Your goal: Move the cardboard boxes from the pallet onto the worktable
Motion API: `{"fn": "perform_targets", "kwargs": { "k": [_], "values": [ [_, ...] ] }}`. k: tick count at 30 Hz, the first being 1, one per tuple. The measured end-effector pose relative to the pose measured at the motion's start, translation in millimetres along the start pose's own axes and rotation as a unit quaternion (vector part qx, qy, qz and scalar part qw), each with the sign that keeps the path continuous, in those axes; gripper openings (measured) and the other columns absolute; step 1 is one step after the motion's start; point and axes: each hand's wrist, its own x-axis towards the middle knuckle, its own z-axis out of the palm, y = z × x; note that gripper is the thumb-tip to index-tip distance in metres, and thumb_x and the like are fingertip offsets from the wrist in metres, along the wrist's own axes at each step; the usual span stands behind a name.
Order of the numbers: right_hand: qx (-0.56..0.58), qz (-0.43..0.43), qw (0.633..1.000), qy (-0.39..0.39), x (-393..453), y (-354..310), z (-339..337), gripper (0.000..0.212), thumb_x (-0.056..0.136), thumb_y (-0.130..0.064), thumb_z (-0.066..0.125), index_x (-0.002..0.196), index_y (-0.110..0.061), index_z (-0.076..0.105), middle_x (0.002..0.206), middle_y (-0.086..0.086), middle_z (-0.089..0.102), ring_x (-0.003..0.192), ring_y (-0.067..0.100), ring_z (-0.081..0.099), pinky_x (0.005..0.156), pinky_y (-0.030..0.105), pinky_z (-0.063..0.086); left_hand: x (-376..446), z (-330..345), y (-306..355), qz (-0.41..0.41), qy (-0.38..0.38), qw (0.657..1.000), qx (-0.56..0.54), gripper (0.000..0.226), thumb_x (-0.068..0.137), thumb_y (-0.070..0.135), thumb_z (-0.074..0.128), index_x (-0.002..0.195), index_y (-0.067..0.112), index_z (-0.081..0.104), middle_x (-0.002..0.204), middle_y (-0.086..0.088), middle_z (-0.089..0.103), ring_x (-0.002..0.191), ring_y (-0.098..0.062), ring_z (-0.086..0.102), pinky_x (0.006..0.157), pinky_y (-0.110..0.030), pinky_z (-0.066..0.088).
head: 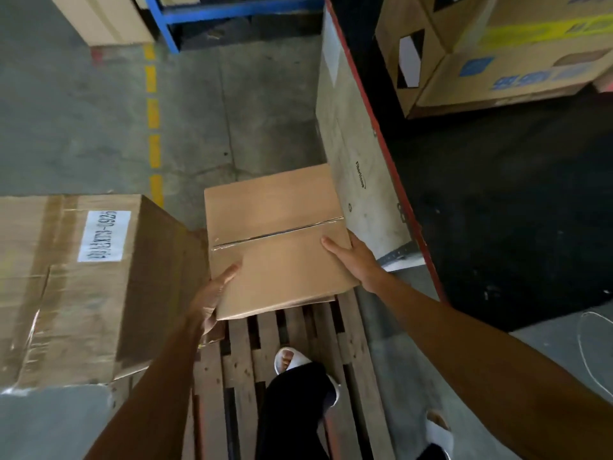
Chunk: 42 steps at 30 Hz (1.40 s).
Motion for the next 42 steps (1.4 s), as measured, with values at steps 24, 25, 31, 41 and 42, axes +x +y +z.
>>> {"fn": "perform_targets", "kwargs": {
  "k": [24, 25, 31, 41, 42],
  "values": [
    [0.116, -0.267, 0.955, 0.064, -220.8, 44.4, -428.1, 0.063, 0.084, -0.068, 0.060, 0.137, -0.034, 0.055, 0.122, -0.004, 0.066, 0.110, 0.018, 0.062, 0.100, 0.042, 0.049, -294.4, 385.6, 23.6, 0.336, 0.019, 0.938, 0.078, 0.047, 0.084, 0.041, 0.076, 0.123, 0.015, 0.067, 0.112, -0.010, 0.075, 0.102, -0.030, 0.072, 0.085, -0.044, 0.059],
    [0.112, -0.260, 0.956, 0.076, -220.3, 51.3, -453.2, 0.066, 0.083, -0.070, 0.060, 0.138, -0.035, 0.054, 0.123, -0.004, 0.065, 0.112, 0.019, 0.061, 0.102, 0.043, 0.047, -292.3, 410.8, 26.5, 0.336, 0.012, 0.938, 0.087, 0.047, 0.084, 0.043, 0.076, 0.122, 0.017, 0.067, 0.110, -0.009, 0.076, 0.099, -0.029, 0.072, 0.079, -0.040, 0.059],
    [0.109, -0.245, 0.950, 0.158, -207.7, 89.7, -573.5, 0.050, 0.089, -0.063, 0.058, 0.129, -0.035, 0.061, 0.116, -0.006, 0.067, 0.110, 0.020, 0.062, 0.097, 0.040, 0.048, -271.3, 543.4, 29.3, 0.344, -0.060, 0.929, 0.118, 0.032, 0.091, 0.035, 0.070, 0.120, 0.023, 0.065, 0.105, -0.003, 0.076, 0.092, -0.020, 0.072, 0.070, -0.031, 0.056],
    [0.085, -0.162, 0.961, 0.206, -138.6, 95.9, -747.2, 0.056, 0.092, -0.060, 0.056, 0.139, -0.030, 0.054, 0.119, -0.001, 0.063, 0.113, 0.022, 0.059, 0.102, 0.045, 0.046, -192.4, 727.6, 63.2, 0.301, -0.151, 0.926, 0.171, 0.033, 0.096, 0.033, 0.063, 0.127, 0.024, 0.062, 0.117, -0.006, 0.075, 0.103, -0.025, 0.072, 0.091, -0.042, 0.057],
    [0.082, -0.155, 0.961, 0.212, -129.0, 97.2, -764.6, 0.057, 0.093, -0.060, 0.055, 0.141, -0.029, 0.052, 0.124, 0.001, 0.062, 0.116, 0.024, 0.058, 0.103, 0.045, 0.045, -182.3, 746.8, 67.7, 0.294, -0.152, 0.927, 0.176, 0.034, 0.096, 0.032, 0.063, 0.128, 0.024, 0.062, 0.118, -0.006, 0.074, 0.107, -0.026, 0.071, 0.096, -0.045, 0.055]
  ]
}}
